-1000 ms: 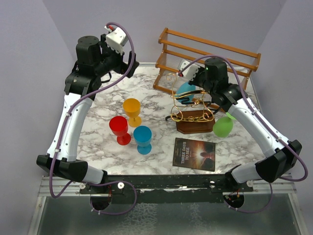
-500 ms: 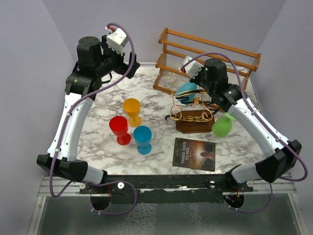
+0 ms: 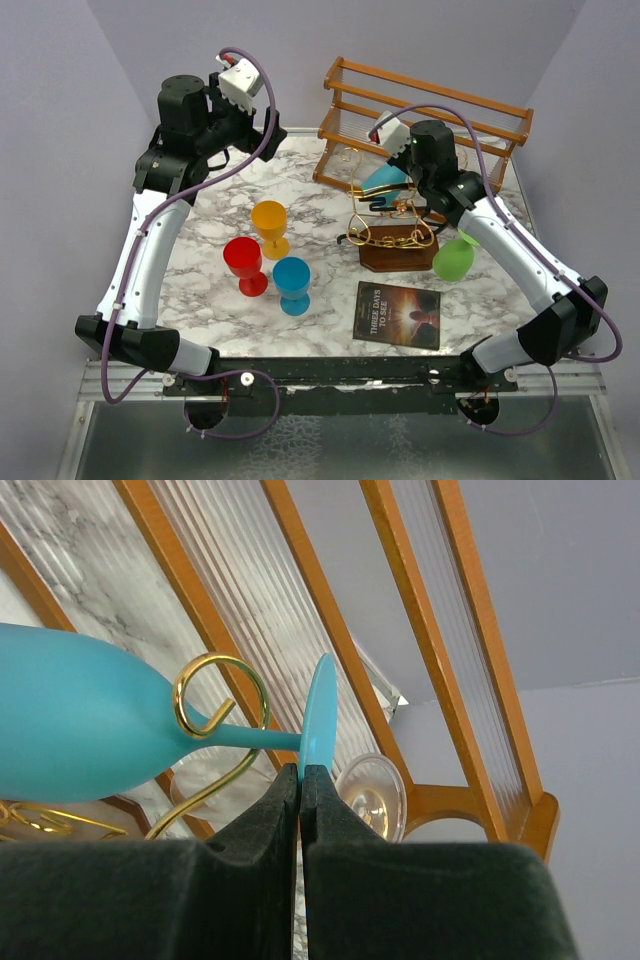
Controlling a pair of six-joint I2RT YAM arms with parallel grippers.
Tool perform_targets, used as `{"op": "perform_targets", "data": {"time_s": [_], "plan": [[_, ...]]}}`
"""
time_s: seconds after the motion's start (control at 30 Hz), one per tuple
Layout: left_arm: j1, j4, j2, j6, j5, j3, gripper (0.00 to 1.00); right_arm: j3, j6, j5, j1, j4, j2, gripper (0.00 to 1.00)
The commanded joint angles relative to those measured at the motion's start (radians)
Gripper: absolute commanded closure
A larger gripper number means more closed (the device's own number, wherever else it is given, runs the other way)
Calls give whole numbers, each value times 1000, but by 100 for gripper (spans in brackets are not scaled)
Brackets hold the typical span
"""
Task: Place the wine glass upside down on the wine glass rack
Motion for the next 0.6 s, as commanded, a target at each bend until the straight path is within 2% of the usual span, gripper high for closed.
{"op": "perform_targets", "data": {"time_s": [0.0,0.57], "plan": [[5,28,-16,-10,30,-9,6,36,18,53,1,66,31,99],[6,25,-16,-1,28,-8,6,54,-24,40,16,104,70,99]]}}
